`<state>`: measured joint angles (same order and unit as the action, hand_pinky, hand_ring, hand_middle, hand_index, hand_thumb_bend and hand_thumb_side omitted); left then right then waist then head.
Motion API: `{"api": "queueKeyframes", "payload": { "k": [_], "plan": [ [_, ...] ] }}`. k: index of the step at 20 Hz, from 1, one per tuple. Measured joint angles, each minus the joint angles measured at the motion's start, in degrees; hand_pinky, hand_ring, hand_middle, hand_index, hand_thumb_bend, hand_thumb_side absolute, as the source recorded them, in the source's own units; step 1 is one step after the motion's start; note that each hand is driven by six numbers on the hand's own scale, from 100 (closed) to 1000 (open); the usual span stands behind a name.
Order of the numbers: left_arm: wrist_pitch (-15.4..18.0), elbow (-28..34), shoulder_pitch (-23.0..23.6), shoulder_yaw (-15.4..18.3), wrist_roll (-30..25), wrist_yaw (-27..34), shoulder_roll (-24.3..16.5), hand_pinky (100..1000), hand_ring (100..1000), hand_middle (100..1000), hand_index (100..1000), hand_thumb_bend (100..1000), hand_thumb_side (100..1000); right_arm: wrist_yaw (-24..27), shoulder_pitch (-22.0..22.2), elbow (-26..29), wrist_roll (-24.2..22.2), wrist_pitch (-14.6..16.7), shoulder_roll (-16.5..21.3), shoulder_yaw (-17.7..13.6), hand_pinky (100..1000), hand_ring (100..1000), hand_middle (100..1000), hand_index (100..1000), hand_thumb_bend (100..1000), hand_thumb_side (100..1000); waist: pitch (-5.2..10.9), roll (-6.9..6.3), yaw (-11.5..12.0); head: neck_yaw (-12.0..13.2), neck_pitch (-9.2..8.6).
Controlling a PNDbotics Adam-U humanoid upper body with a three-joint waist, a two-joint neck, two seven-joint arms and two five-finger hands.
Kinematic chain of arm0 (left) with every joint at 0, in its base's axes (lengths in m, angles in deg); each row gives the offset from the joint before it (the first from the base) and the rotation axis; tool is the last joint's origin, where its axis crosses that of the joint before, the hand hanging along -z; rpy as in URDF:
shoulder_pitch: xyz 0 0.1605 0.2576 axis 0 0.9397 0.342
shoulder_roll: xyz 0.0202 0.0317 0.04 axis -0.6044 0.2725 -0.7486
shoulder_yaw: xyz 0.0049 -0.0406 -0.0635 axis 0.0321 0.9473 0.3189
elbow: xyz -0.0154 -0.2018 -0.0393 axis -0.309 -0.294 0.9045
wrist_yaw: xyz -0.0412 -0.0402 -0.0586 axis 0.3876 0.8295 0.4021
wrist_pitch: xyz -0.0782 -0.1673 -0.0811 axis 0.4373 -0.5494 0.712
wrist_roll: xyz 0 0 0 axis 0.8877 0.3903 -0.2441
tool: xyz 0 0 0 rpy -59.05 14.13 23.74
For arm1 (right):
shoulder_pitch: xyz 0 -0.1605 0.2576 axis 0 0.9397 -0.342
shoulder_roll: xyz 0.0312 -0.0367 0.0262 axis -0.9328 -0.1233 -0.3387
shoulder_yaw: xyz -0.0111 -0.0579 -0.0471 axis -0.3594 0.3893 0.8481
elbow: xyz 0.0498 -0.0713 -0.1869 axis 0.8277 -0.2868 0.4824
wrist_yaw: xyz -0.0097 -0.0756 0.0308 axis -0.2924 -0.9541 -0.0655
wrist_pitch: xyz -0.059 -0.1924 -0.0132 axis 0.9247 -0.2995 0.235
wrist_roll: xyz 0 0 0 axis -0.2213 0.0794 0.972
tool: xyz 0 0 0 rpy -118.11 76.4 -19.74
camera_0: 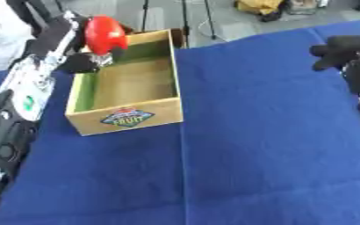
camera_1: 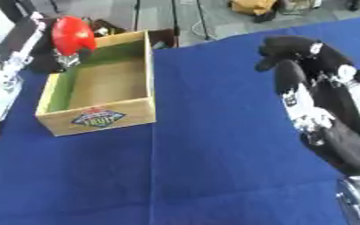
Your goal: Pick up objects on the table and place them in the box.
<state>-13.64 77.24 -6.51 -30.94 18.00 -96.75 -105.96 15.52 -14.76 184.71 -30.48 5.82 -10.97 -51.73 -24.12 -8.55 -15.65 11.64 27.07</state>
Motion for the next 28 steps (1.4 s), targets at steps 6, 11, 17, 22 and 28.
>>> {"api": "queueKeyframes", "payload": {
  "k": [6, 11, 17, 22, 28],
  "plan": [
    [0.26, -3.63, -1.68, 0.08, 2.17, -4.54, 0.01, 256, 450, 419, 686, 415, 876, 0.45, -0.46, 0.00, -0.95, 0.06, -0.14, 0.64, 978, 861, 596, 806, 100, 587, -0.60, -0.10, -0.48, 0.54, -0.01],
    [1.24, -4.38, -1.62, -0.36, 3.59, -9.15, 0.63, 415, 604, 604, 890, 595, 887, 0.80, -0.62, 0.00, -1.13, 0.23, -0.20, 0.65, 977, 861, 596, 806, 100, 589, -0.63, 0.17, -0.33, 0.40, 0.05],
    [1.58, -5.10, -0.50, -0.42, 4.01, -14.27, 1.50, 498, 697, 722, 1000, 845, 873, 0.86, -0.68, 0.00, -1.05, 0.31, -0.45, 0.64, 977, 861, 596, 806, 100, 587, -0.63, 0.68, 0.46, -0.19, 0.16],
    [2.17, -5.08, 0.49, -0.43, 3.44, -16.89, 2.00, 491, 694, 720, 1000, 903, 885, 0.86, -0.62, 0.00, -0.88, 0.43, -0.53, 0.60, 977, 862, 597, 806, 100, 587, -0.61, 0.98, 1.05, -0.94, 1.25],
    [2.74, -0.67, 2.82, 1.63, 5.99, -14.52, 3.24, 395, 617, 619, 916, 906, 969, 0.86, 0.64, 0.00, -0.14, 0.26, -0.54, -0.05, 976, 862, 597, 806, 100, 583, 0.67, 2.06, 3.63, -2.53, 2.71]
  ]
}}
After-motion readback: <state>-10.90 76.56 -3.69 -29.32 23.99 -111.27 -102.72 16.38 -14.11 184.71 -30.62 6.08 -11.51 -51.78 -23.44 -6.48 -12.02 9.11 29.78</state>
